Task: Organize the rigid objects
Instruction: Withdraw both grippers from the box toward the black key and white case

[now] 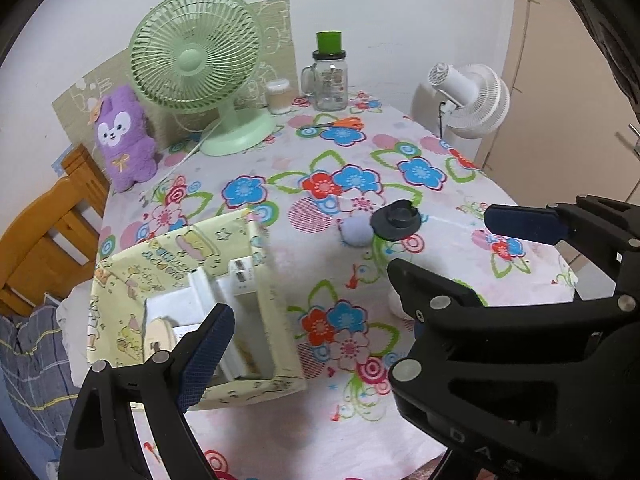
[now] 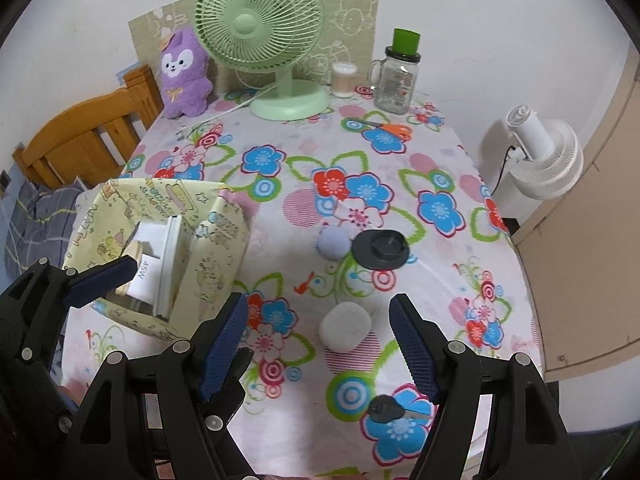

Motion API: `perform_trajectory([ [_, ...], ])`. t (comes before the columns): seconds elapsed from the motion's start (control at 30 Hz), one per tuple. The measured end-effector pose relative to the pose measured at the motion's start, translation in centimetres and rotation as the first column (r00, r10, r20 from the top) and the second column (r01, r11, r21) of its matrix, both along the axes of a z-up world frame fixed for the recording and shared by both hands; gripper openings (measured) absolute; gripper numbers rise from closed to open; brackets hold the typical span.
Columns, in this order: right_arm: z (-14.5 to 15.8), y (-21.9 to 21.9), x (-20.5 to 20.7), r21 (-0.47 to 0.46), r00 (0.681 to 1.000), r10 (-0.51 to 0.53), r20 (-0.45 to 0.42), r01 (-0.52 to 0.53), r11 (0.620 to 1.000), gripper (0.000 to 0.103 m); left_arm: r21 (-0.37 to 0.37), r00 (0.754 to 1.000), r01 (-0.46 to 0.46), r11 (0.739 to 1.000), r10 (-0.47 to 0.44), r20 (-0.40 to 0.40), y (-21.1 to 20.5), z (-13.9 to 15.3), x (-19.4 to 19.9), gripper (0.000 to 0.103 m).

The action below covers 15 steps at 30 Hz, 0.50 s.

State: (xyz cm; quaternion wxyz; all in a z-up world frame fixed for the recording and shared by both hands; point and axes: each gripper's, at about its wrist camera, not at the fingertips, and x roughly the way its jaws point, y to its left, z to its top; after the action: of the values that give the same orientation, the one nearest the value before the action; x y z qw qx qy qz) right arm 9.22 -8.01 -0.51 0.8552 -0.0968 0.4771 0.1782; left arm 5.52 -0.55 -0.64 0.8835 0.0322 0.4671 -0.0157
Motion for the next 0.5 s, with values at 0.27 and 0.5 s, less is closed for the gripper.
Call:
perform_trajectory([
  [0.27, 0.0, -2.2, 0.1, -0.003, 1.0, -0.024, 0.01, 0.024, 1.0, 0.076, -0.006, 1.0, 0.019, 1.0, -0.019, -0.01, -2.1, -0.1, 0.4, 0.093],
  [0.5, -0.8, -4.3, 0.3, -0.008, 0.998, -0.062, 0.006, 0.062, 0.998, 0.076, -0.008, 0.999, 0.04, 0.999, -0.04, -0.032, -4.2, -0.8, 1.0, 0.093],
])
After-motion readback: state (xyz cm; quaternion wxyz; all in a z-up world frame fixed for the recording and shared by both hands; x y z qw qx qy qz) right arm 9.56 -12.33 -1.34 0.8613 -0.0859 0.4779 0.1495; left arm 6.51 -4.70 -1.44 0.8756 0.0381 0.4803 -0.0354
